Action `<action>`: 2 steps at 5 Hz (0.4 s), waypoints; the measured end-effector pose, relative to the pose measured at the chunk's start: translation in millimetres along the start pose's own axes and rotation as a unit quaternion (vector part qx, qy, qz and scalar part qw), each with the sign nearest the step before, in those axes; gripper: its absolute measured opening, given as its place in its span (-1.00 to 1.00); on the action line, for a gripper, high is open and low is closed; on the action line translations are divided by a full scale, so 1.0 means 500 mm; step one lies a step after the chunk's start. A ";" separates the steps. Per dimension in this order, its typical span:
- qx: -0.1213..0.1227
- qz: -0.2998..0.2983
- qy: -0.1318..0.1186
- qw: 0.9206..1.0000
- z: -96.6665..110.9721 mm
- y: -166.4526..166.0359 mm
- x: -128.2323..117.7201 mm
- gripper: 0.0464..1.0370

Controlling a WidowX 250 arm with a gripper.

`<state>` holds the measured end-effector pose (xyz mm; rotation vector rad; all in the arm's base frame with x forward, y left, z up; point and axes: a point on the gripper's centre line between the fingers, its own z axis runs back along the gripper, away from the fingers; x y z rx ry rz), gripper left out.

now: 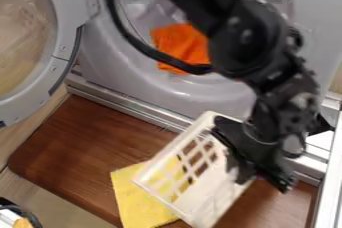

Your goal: Move the white basket to the right side of the table

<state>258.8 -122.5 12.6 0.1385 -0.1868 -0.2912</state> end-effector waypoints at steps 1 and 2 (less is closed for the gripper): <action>-0.008 0.006 0.013 1.000 -0.028 -0.030 0.014 -0.91; -0.014 -0.002 0.018 1.000 -0.050 -0.046 0.031 -0.84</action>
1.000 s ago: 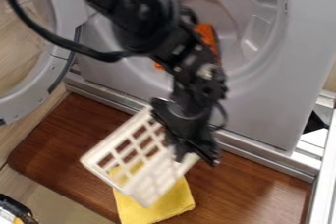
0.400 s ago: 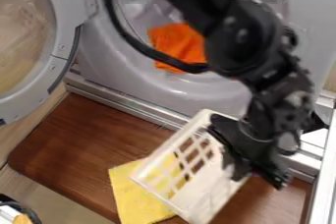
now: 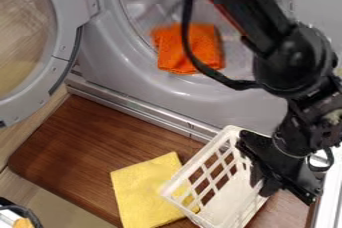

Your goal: Move the white basket to the right side of the table

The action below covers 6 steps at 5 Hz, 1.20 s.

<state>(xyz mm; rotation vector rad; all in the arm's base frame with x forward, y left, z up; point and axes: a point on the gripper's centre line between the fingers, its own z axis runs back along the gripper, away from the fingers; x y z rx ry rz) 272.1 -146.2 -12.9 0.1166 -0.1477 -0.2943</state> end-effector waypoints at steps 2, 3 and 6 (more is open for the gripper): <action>-0.001 -0.004 0.007 1.000 -0.006 -0.008 0.016 0.15; 0.001 -0.009 0.007 1.000 -0.004 -0.011 0.016 0.76; -0.011 -0.018 -0.018 1.000 0.019 -0.018 0.031 0.93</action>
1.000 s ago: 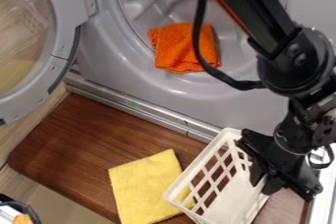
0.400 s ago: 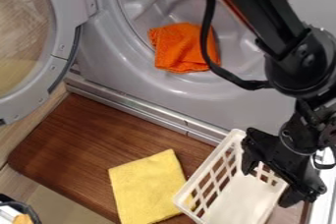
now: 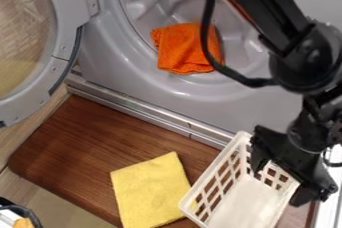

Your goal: Move the white basket to the right side of the table

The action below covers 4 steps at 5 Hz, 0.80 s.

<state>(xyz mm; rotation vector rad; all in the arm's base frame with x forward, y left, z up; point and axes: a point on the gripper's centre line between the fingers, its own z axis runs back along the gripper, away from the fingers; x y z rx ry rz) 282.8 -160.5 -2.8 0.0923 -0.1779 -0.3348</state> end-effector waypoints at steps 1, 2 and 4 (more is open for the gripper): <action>-0.016 0.006 -0.024 1.000 0.020 -0.005 0.009 0.93; -0.027 0.008 -0.055 0.998 0.058 -0.004 0.020 0.93; -0.020 0.029 -0.094 0.995 0.128 0.024 0.000 0.93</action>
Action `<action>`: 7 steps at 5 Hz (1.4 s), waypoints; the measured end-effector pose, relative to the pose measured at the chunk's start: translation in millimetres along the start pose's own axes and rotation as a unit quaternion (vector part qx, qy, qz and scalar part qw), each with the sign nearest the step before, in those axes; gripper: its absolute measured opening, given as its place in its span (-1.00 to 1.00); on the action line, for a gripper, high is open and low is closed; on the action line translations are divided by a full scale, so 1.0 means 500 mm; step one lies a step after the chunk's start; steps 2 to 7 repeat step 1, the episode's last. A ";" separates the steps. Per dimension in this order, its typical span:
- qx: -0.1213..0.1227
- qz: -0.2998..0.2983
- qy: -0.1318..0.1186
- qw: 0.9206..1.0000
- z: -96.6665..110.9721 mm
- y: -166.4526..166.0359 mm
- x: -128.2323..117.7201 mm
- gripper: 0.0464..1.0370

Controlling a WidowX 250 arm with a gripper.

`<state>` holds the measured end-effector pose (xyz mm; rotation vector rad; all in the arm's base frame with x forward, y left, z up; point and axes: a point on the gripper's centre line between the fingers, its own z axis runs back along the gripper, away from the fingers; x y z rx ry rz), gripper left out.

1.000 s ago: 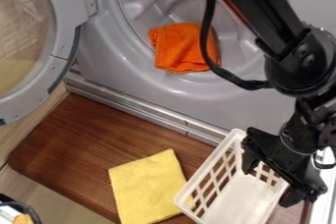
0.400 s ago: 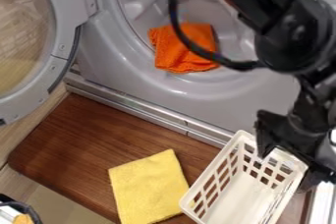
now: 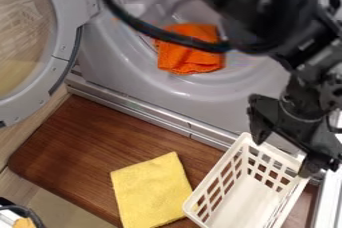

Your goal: Move the white basket to the right side of the table

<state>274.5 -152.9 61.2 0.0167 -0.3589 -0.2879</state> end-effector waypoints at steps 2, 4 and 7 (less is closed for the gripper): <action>-0.001 0.002 -0.004 1.000 0.004 0.000 0.002 0.93; -0.001 0.002 -0.004 1.000 0.004 0.000 0.002 0.93; -0.001 0.002 -0.004 1.000 0.004 0.000 0.002 0.93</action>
